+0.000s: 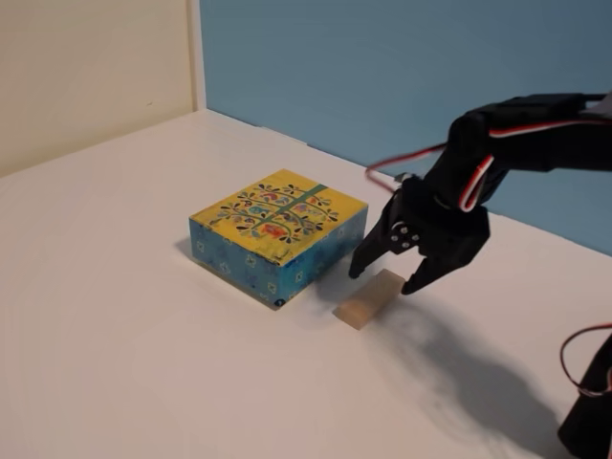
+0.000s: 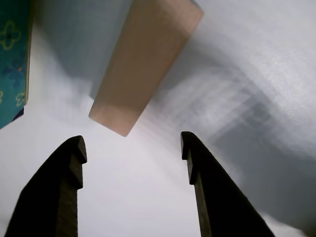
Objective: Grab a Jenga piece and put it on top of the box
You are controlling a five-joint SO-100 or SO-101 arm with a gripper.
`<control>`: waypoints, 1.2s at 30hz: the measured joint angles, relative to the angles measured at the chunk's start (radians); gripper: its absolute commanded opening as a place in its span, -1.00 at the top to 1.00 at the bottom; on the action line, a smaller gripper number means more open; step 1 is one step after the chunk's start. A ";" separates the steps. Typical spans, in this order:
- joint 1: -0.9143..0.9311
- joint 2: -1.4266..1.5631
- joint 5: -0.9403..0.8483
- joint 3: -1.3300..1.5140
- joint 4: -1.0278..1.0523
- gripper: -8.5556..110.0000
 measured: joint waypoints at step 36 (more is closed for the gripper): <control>-0.086 -0.064 0.020 0.034 -0.077 0.35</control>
